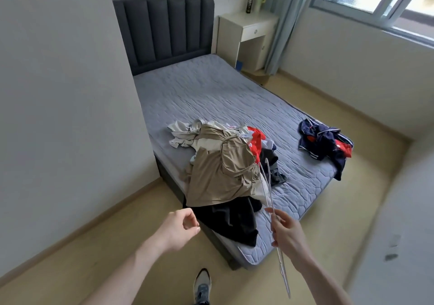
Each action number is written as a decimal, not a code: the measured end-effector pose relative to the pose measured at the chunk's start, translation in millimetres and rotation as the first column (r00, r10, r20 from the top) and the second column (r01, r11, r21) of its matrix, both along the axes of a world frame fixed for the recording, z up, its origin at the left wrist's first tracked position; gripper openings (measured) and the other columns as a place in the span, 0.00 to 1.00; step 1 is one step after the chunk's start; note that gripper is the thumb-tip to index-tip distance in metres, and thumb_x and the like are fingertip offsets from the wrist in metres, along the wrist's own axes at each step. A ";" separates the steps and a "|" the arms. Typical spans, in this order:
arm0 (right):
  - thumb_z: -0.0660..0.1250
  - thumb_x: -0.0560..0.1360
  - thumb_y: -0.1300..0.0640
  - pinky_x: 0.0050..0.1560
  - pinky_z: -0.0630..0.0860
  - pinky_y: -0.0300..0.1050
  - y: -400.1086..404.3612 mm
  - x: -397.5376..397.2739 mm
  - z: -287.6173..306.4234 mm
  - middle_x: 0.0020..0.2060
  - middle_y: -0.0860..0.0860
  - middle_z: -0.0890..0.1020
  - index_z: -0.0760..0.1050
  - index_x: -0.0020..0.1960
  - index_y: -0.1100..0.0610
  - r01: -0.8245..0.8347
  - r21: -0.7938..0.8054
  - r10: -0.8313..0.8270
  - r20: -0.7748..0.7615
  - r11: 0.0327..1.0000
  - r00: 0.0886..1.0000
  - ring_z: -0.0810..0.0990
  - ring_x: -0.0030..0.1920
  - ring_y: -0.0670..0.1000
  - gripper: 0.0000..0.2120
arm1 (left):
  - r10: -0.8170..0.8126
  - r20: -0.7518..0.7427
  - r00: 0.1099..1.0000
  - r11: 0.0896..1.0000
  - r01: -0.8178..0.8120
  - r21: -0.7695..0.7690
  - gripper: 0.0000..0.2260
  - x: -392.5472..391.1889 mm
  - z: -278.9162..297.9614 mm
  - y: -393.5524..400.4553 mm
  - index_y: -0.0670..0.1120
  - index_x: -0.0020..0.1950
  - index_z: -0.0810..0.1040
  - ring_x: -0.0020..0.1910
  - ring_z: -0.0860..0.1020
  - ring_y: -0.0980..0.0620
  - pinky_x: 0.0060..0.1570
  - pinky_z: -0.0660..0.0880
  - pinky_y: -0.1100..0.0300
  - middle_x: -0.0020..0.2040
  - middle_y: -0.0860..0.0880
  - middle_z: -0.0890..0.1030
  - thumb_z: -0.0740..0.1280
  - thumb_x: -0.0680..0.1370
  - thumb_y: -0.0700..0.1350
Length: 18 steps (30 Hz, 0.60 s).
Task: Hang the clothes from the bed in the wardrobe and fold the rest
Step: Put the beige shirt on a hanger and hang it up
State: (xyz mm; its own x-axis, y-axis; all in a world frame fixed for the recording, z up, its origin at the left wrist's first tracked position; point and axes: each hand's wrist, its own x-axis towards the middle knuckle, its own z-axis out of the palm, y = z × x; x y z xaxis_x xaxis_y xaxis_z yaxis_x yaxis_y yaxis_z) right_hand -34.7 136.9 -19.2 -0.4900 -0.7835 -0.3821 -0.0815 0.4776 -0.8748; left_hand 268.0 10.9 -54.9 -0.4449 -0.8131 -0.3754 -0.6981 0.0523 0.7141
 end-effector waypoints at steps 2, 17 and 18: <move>0.61 0.86 0.55 0.28 0.67 0.42 -19.6 -21.6 1.5 0.29 0.46 0.69 0.83 0.57 0.45 0.042 -0.029 -0.043 -0.032 0.999 0.999 0.65 0.28 0.47 0.13 | -0.018 0.023 1.000 1.000 0.017 0.024 0.05 -23.2 -9.9 -33.2 0.58 0.42 0.78 0.38 0.81 0.59 0.38 0.77 0.65 0.42 0.61 0.84 0.73 0.74 0.54; 0.68 0.82 0.54 0.32 0.69 0.31 -85.6 -162.2 -17.1 0.29 0.43 0.81 0.86 0.51 0.49 0.208 0.015 -0.205 -0.115 0.978 0.972 0.74 0.29 0.40 0.08 | -0.222 0.215 0.951 0.969 0.191 0.155 0.10 -205.9 -59.4 -168.5 0.54 0.56 0.80 0.59 0.80 0.53 0.62 0.75 0.57 0.58 0.56 0.81 0.72 0.76 0.51; 0.69 0.82 0.52 0.37 0.72 0.34 -94.4 -175.6 -24.8 0.33 0.42 0.83 0.87 0.51 0.49 0.195 0.039 -0.190 -0.108 0.980 0.976 0.78 0.33 0.41 0.07 | -0.223 0.235 0.946 0.969 0.188 0.161 0.12 -217.8 -64.3 -175.0 0.53 0.58 0.80 0.60 0.79 0.53 0.62 0.75 0.58 0.60 0.55 0.80 0.72 0.76 0.51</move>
State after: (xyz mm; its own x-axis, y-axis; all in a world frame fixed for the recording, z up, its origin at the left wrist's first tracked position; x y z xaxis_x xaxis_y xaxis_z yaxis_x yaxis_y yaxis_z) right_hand -210.3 42.4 -44.0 -0.6684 -0.6525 -0.3569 -0.0730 0.5351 -0.8416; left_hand 50.2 -164.1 -119.2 -0.4753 -0.6481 -0.5950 -0.8386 0.1291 0.5293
